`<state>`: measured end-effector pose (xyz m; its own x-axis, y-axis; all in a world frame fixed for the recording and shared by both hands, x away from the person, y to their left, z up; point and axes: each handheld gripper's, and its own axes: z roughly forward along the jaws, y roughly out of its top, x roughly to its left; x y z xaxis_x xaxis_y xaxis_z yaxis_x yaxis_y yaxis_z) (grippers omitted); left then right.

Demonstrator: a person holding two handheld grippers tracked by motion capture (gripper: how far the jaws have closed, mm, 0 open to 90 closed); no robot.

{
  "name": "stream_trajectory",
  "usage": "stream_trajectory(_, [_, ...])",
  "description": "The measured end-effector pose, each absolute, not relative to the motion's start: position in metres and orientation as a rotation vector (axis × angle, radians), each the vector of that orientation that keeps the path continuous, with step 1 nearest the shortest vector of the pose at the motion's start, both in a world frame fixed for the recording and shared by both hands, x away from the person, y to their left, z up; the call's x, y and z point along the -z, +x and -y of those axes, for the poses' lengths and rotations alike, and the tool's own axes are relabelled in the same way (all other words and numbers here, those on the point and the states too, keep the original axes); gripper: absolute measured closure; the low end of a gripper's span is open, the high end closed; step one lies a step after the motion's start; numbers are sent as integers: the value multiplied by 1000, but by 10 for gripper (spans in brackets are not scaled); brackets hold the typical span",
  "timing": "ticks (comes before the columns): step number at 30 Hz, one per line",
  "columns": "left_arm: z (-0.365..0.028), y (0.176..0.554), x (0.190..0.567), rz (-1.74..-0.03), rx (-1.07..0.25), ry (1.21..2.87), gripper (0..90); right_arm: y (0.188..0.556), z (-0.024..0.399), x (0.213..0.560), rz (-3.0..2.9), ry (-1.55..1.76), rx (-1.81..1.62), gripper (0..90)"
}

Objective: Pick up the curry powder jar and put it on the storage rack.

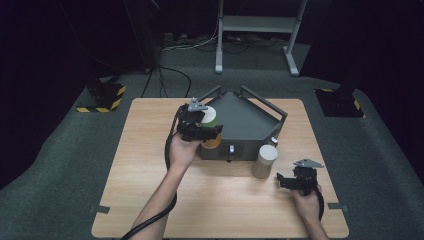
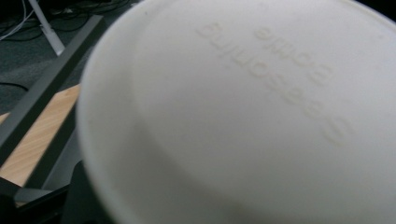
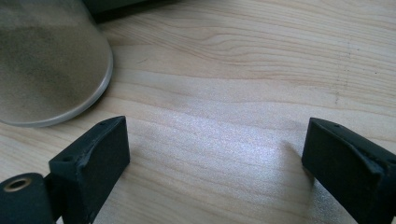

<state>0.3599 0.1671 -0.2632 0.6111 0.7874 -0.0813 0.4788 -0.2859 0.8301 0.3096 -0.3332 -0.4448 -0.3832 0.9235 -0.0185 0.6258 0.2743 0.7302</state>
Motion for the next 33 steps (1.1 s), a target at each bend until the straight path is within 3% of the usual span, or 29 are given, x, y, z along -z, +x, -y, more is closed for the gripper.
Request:
stream_trajectory(12, [-143, 386, 254, -1074, -512, 1972, 339, 310, 333, 445, -2106, 1395, -899, 73])
stream_trajectory(33, [-125, 410, 268, -1146, -526, 2007, 341, 310, 333, 445, -2107, 1394, -899, 72])
